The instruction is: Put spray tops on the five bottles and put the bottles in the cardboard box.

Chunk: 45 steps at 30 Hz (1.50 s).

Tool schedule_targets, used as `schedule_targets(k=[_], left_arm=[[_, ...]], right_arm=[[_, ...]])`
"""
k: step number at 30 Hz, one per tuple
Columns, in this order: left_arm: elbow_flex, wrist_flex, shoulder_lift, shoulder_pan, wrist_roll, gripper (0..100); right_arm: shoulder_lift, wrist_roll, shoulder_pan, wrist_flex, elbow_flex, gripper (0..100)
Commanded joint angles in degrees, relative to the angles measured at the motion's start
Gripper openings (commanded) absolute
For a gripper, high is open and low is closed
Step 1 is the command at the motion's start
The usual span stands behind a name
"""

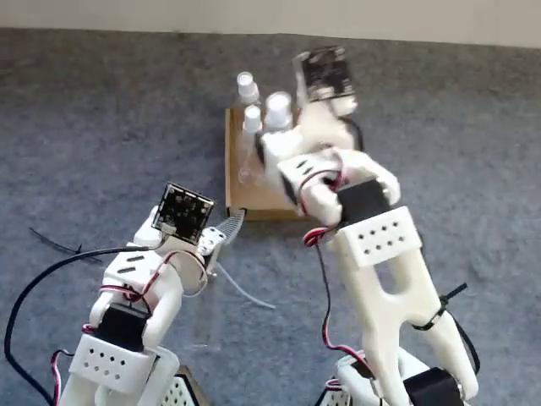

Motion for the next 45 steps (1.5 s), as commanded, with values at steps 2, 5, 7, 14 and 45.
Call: schedule_targets(k=[2, 5, 7, 14, 45], left_arm=[[-0.5, -3.8, 0.3, -6.7, -0.5, 17], [-0.3, -4.9, 0.3, -9.6, -0.1, 17], [-0.6, -4.9, 0.3, -12.1, 0.0, 16], [-0.7, -5.8, 0.3, -17.0, 2.8, 16], [-0.3, -6.2, 0.4, -17.0, 2.8, 16]], right_arm=[[-0.1, 0.4, 0.3, -9.5, -0.9, 0.5], [1.4, 0.4, -3.3, -11.6, 2.6, 0.5], [2.2, 0.4, -4.2, -13.2, 4.0, 0.5], [2.7, 0.4, -4.3, -18.4, 9.8, 0.5], [2.9, 4.4, 10.9, -11.6, 11.5, 0.5]])
